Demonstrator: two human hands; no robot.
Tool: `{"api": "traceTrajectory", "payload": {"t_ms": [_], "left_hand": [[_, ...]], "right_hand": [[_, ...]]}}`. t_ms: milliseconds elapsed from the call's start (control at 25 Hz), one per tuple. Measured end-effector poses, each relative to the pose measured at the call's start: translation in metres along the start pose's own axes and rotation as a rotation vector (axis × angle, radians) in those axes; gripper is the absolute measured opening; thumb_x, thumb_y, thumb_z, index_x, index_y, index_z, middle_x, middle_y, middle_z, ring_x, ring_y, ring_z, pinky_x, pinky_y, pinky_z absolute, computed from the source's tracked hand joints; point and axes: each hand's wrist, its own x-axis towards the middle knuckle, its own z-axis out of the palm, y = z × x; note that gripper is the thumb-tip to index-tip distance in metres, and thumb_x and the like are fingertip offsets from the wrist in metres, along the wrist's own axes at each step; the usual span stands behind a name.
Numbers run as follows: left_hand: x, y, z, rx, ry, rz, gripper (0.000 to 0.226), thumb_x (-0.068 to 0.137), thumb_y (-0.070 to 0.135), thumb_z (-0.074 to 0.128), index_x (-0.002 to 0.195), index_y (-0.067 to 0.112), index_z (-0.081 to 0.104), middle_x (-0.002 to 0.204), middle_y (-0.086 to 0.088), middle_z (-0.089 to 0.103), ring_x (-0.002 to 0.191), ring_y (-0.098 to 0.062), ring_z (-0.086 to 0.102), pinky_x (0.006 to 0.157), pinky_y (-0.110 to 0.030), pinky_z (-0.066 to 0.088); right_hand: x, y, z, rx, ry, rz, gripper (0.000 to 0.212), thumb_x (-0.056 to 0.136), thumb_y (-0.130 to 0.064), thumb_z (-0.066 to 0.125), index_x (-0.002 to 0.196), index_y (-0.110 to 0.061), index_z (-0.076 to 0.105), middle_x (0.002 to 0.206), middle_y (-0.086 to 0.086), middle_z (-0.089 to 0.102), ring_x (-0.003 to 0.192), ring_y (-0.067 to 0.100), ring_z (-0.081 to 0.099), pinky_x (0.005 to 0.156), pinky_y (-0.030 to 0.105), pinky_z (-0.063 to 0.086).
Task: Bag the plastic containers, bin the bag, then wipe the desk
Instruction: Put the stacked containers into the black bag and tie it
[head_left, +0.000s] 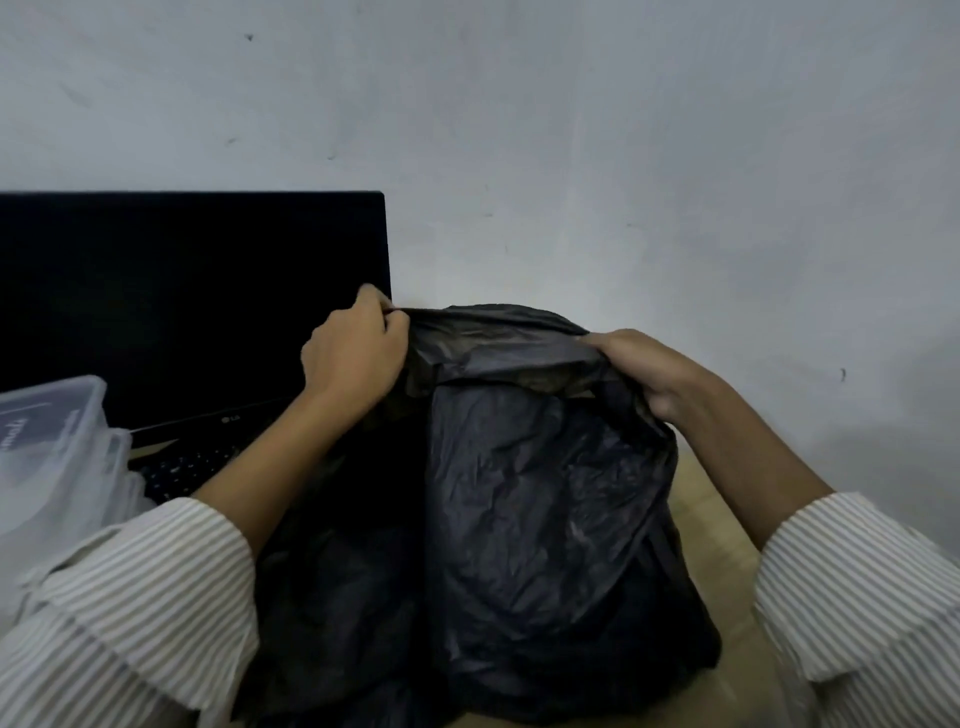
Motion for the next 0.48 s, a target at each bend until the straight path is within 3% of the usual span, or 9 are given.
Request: {"api": "traceTrajectory", "payload": {"t_ms": [80,160,240,280,360,480], "left_hand": [[-0.004,0.008,-0.003,-0.022,0.03,0.25,0.053,0.087,0.046,0.04,0.132,0.018,0.043,0.133,-0.009,0.05,0.121,-0.031,0.047,0.099,-0.042,0.034],[-0.008,0.024,-0.002,-0.053,-0.095,0.523,0.076,0.081,0.067,0.038,0.143,0.025,0.032,0.142,0.0,0.045,0.132,-0.021,0.039,0.109,-0.04,0.026],[-0.007,0.039,0.009,0.024,-0.293,0.655,0.075,0.077,0.069,0.047,0.14,0.027,0.036,0.134,0.001,0.054,0.126,-0.021,0.047,0.103,-0.04,0.036],[-0.007,0.043,0.014,0.024,-0.341,0.667,0.059,0.082,0.055,0.054,0.132,0.025,0.045,0.125,-0.002,0.061,0.118,-0.025,0.053,0.091,-0.038,0.042],[-0.002,0.046,0.021,-0.03,-0.269,0.597,0.029,0.086,0.022,0.056,0.114,0.018,0.055,0.107,-0.009,0.065,0.102,-0.032,0.058,0.069,-0.034,0.039],[0.007,0.04,0.014,0.062,-0.062,0.471,0.021,0.087,0.013,0.049,0.108,0.015,0.053,0.101,-0.011,0.063,0.091,-0.034,0.056,0.065,-0.035,0.037]], "right_hand": [[-0.003,-0.003,0.006,0.031,-0.07,0.115,0.023,0.089,-0.033,0.059,0.089,-0.013,0.07,0.076,0.009,0.071,0.061,0.022,0.066,0.06,0.026,0.055],[-0.01,-0.011,0.012,0.07,-0.146,0.126,0.03,0.087,-0.041,0.058,0.083,-0.013,0.068,0.071,0.008,0.069,0.056,0.021,0.064,0.054,0.024,0.054],[-0.019,-0.021,0.015,0.086,-0.252,0.068,0.042,0.082,-0.05,0.062,0.082,-0.009,0.07,0.072,0.008,0.072,0.06,0.02,0.068,0.055,0.024,0.055],[-0.023,-0.023,0.016,-0.003,-0.288,0.02,0.043,0.078,-0.051,0.067,0.087,-0.009,0.072,0.08,0.008,0.075,0.069,0.021,0.071,0.06,0.026,0.057],[-0.025,-0.021,0.01,-0.453,-0.251,-0.087,0.04,0.07,-0.041,0.079,0.097,-0.012,0.072,0.091,0.005,0.076,0.083,0.021,0.072,0.073,0.03,0.059],[-0.012,-0.001,-0.011,-1.154,0.041,-0.174,0.032,0.067,-0.025,0.082,0.091,-0.015,0.064,0.096,0.008,0.069,0.086,0.025,0.063,0.07,0.035,0.053]]}}
